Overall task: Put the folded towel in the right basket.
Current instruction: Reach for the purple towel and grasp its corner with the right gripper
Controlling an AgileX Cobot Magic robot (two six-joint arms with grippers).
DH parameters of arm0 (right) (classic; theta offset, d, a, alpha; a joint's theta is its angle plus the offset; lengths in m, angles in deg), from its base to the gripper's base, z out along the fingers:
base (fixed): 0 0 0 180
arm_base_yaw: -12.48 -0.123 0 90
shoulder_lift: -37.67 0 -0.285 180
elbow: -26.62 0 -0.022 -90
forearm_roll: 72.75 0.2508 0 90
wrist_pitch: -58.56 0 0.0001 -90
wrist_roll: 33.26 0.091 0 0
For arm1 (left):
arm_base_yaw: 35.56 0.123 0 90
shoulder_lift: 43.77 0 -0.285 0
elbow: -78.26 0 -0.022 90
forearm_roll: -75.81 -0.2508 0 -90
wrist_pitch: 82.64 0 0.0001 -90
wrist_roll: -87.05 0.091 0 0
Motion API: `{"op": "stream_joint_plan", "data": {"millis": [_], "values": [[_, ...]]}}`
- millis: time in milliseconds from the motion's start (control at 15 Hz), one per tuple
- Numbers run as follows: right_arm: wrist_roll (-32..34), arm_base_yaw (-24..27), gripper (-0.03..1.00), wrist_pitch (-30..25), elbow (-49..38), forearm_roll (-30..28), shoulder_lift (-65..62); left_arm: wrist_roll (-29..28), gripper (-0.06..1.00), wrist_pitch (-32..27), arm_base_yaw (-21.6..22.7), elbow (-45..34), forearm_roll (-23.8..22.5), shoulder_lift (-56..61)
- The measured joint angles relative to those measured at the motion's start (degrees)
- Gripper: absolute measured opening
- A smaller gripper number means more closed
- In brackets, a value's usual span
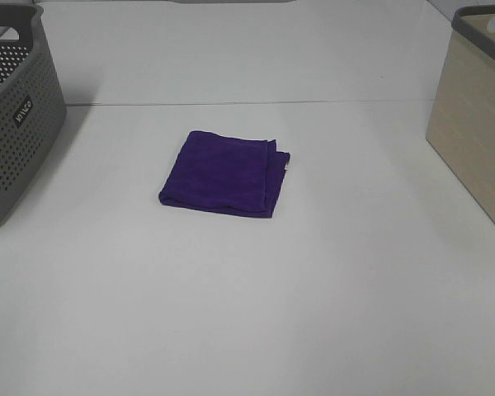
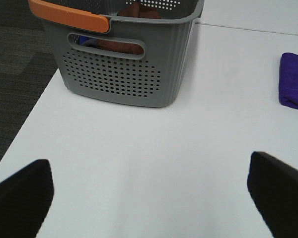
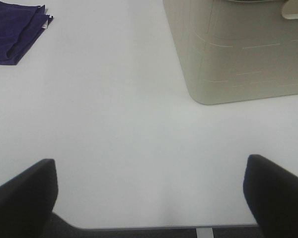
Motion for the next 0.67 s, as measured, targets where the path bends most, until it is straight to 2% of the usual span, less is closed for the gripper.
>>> {"op": "stream_joint_plan", "data": {"millis": [667], "values": [[0.0,0.0,0.98,0.0,0.0,0.0,0.0,0.0,0.99,0.0,0.0,0.0,0.0,0.0]]}}
